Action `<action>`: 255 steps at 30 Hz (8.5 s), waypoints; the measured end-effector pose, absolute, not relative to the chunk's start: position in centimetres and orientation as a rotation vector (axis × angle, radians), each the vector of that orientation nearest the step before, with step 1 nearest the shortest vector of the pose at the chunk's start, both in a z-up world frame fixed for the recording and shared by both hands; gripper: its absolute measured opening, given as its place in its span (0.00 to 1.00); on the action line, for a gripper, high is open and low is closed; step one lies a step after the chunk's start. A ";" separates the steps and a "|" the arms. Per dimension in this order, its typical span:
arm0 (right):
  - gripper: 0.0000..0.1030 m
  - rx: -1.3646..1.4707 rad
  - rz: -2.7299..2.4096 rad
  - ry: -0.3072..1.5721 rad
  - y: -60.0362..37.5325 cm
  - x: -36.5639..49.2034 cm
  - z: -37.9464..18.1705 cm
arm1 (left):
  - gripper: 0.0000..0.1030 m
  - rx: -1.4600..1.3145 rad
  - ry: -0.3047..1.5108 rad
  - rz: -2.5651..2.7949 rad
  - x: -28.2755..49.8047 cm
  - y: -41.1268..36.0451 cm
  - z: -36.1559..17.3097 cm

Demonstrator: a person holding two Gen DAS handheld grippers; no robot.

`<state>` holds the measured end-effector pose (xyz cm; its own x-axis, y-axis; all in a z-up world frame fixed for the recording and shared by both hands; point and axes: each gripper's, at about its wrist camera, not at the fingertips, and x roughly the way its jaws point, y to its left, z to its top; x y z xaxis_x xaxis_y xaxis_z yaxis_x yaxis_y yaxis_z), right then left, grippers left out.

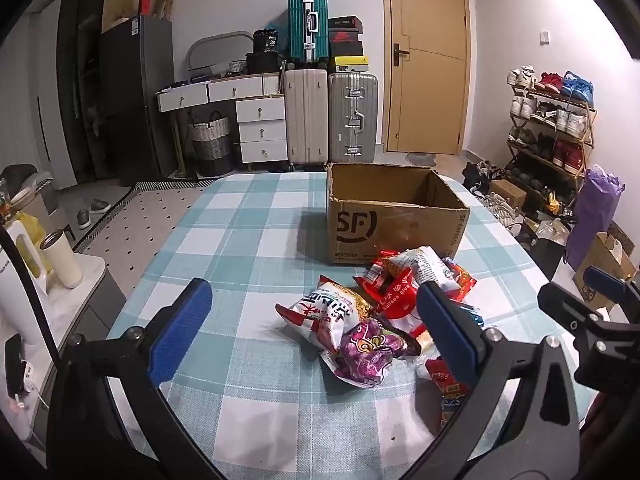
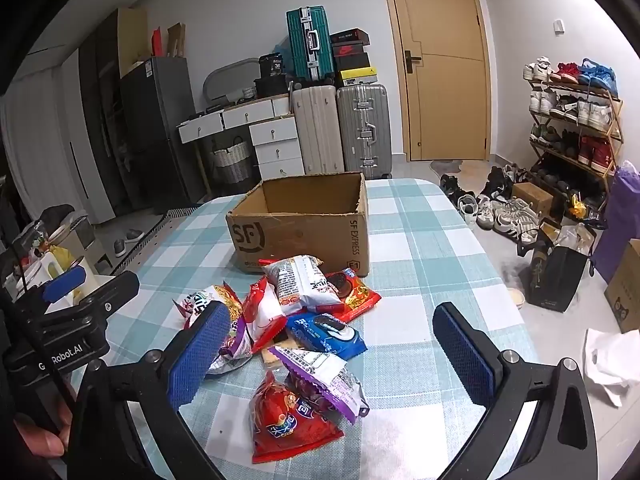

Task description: Organize snacks

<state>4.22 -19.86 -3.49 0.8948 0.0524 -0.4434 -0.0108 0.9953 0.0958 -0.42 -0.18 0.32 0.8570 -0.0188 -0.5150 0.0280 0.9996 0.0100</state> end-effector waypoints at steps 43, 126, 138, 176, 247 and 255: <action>1.00 0.101 0.030 0.461 -20.1 4.0 -3.5 | 0.99 0.018 0.556 -0.034 -0.8 -0.7 0.1; 0.83 0.095 0.216 0.769 -15.3 7.1 -15.5 | 0.99 -0.089 0.669 -0.015 0.5 3.1 -2.4; 0.53 0.051 0.220 0.736 -15.4 6.5 -15.6 | 0.99 -0.124 0.701 0.015 0.7 4.8 -3.3; 0.43 0.087 0.305 0.626 -16.6 4.7 -12.4 | 0.99 -0.166 0.920 -0.098 10.2 4.2 -8.8; 0.43 0.175 0.382 0.462 -17.7 6.6 -4.5 | 0.38 -0.164 0.808 -0.431 9.8 3.3 -1.5; 0.43 0.193 0.399 0.403 -17.9 9.8 -0.1 | 0.38 -0.064 0.758 -0.446 10.6 0.9 4.2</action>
